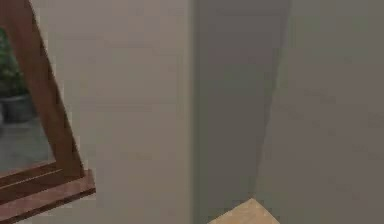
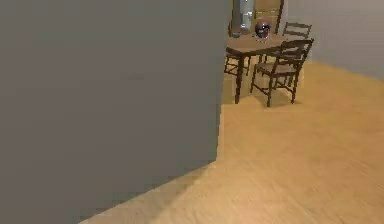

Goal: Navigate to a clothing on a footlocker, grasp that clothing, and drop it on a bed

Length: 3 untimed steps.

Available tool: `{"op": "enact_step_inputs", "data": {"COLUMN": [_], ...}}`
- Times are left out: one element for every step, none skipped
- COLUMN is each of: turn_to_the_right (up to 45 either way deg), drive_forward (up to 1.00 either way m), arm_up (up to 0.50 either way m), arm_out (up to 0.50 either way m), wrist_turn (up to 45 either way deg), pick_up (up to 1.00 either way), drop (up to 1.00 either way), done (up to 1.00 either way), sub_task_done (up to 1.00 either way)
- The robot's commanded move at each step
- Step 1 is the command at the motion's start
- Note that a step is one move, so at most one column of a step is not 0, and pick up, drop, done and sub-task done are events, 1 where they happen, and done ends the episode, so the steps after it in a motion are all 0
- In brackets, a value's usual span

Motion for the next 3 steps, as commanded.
{"op": "enact_step_inputs", "data": {"turn_to_the_right": [45.0, 45.0, 45.0], "drive_forward": [0.0, 0.0, 0.0], "arm_up": [0.0, 0.0, 0.0], "arm_out": [0.0, 0.0, 0.0], "wrist_turn": [0.0, 0.0, 0.0], "pick_up": [0.0, 0.0, 0.0], "drop": [0.0, 0.0, 0.0], "done": [0.0, 0.0, 0.0], "sub_task_done": [0.0, 0.0, 0.0]}}
